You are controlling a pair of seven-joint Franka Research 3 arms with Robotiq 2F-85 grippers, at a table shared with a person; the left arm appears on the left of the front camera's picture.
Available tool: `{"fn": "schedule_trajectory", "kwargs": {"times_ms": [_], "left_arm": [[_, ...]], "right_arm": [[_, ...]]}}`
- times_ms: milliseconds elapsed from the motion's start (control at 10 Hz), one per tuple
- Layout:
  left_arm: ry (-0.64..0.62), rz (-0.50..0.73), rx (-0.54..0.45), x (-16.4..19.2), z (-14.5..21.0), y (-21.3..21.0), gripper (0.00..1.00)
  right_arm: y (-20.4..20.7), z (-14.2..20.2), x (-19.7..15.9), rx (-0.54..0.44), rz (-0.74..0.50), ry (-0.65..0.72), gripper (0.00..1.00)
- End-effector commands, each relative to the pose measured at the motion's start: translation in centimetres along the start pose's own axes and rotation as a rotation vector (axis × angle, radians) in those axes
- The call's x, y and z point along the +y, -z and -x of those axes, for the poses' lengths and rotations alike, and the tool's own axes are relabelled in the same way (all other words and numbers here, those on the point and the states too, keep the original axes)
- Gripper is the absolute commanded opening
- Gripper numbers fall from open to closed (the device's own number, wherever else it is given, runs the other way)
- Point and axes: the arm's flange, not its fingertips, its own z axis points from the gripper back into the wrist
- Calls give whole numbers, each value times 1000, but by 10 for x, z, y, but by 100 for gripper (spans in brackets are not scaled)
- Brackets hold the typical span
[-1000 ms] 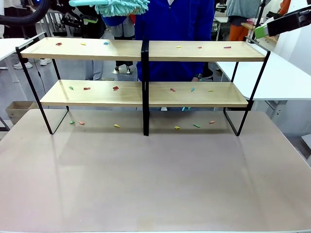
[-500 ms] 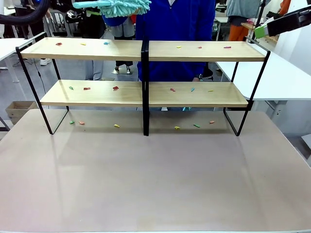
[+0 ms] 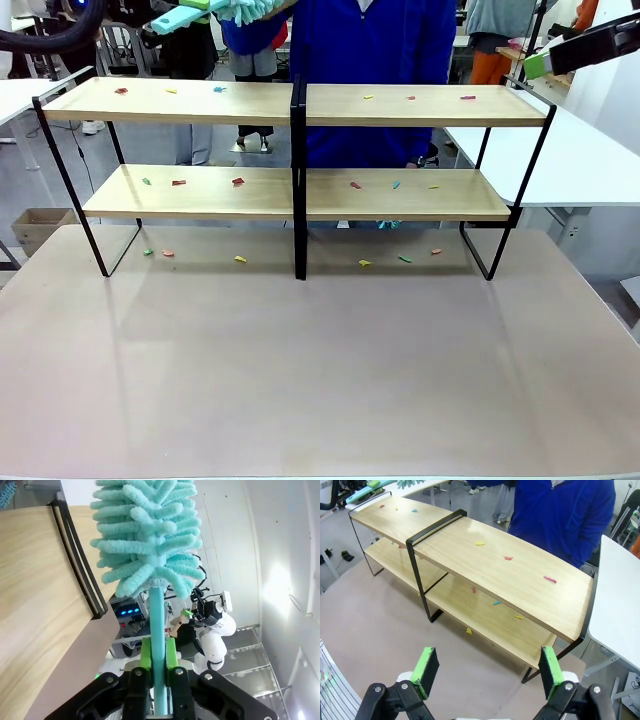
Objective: Clean the shelves.
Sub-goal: Pick up the Duster when the human hands it over.
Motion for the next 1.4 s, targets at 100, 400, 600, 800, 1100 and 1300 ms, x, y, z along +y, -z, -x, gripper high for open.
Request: {"fn": "schedule_trajectory", "kwargs": {"times_ms": [100, 400, 600, 800, 1100, 1300], "left_arm": [[133, 34, 31, -25, 24, -27, 0], [371, -37, 85, -59, 85, -145, 0], [524, -148, 121, -75, 154, -225, 0], [621, -313, 121, -97, 231, -282, 0], [682, -570, 129, -105, 299, -301, 0], [660, -487, 178, -114, 289, -318, 0]], "right_arm": [[0, -1, -1, -2, 2, 0, 100], [0, -1, -1, -2, 2, 0, 100], [0, -1, -1, -2, 2, 0, 100], [0, -1, -1, -2, 2, 0, 100], [0, -1, -1, -2, 2, 0, 100], [0, -1, -1, -2, 2, 0, 100]]}}
